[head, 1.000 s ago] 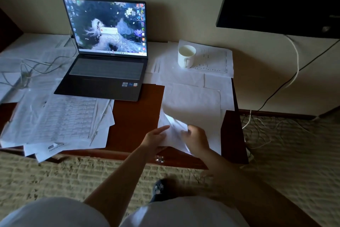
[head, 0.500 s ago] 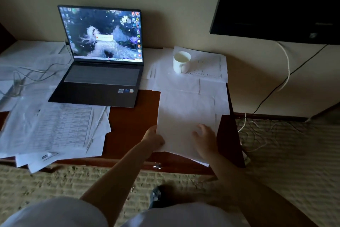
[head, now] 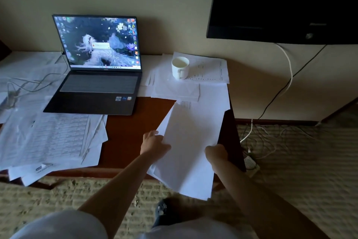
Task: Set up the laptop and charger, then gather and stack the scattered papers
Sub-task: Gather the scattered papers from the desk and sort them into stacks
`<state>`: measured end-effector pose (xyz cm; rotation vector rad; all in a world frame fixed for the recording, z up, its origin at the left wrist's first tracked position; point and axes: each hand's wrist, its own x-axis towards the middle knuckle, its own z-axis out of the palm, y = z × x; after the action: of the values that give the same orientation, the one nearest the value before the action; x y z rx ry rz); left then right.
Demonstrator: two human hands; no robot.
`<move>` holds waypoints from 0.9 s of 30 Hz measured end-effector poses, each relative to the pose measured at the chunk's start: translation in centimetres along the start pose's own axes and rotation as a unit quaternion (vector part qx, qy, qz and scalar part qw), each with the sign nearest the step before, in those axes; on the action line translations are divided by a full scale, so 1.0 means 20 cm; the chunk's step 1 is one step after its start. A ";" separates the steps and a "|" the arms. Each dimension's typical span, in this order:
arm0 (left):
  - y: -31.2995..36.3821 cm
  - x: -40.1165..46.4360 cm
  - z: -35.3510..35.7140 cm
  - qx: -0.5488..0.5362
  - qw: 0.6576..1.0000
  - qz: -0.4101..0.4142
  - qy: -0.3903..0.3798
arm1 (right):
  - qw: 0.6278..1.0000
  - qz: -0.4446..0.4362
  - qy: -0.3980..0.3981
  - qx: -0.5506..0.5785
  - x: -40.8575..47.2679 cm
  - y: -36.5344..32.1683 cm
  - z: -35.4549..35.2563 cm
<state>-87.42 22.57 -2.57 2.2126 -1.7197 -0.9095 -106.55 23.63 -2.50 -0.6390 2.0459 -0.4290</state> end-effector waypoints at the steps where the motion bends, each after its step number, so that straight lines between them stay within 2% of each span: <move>1: 0.00 0.02 -0.01 0.009 1.000 -0.003 -0.009 | 0.999 0.003 -0.030 -0.030 -0.02 -0.01 -0.02; 3: -0.02 0.05 -0.04 0.037 0.998 -0.012 -0.047 | 0.989 0.018 -0.117 -0.090 -0.04 0.01 -0.05; 5: -0.05 0.08 -0.04 0.047 0.997 -0.020 -0.056 | 0.982 0.024 -0.158 -0.100 -0.04 0.05 -0.05; 8: -0.03 0.07 -0.05 -0.118 0.985 -0.095 -0.088 | 0.995 0.001 -0.096 0.014 0.00 0.08 -0.01; 10: -0.02 0.04 -0.06 -0.138 0.976 -0.113 -0.125 | 0.997 -0.015 -0.060 0.050 0.01 0.08 0.01; 12: -0.04 0.00 -0.07 -0.089 0.967 -0.127 -0.200 | 0.997 -0.023 -0.063 0.031 0.00 0.10 0.02; 15: -0.07 -0.11 -0.09 -0.012 0.904 -0.185 -0.386 | 0.995 -0.021 -0.094 0.002 0.02 0.18 0.03; 16: -0.07 -0.14 -0.08 0.005 0.899 -0.191 -0.394 | 0.994 -0.024 -0.106 0.005 0.02 0.20 0.02; 18: -0.08 -0.17 -0.06 0.024 0.926 -0.171 -0.336 | 0.992 -0.037 -0.122 -0.007 0.01 0.24 0.01; 19: -0.07 -0.20 -0.04 0.027 0.939 -0.167 -0.299 | 0.990 -0.056 -0.123 -0.048 0.01 0.26 -0.01; 22: -0.07 -0.29 0.02 0.000 0.954 -0.192 -0.231 | 0.982 -0.095 -0.106 -0.127 0.02 0.30 -0.06; 24: -0.05 -0.34 0.05 -0.101 0.949 -0.212 -0.208 | 0.987 -0.099 -0.053 -0.119 0.01 0.31 -0.09; 26: -0.03 -0.38 0.06 -0.283 0.917 -0.224 -0.169 | 0.986 -0.117 0.016 -0.118 0.00 0.31 -0.12; 27: -0.01 -0.39 0.06 -0.359 0.897 -0.219 -0.138 | 0.985 -0.122 0.025 -0.121 -0.01 0.32 -0.12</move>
<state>-88.93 30.16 -0.87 2.0030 -0.7245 -1.6932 -110.25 28.95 -4.53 -1.0423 2.0932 -0.3414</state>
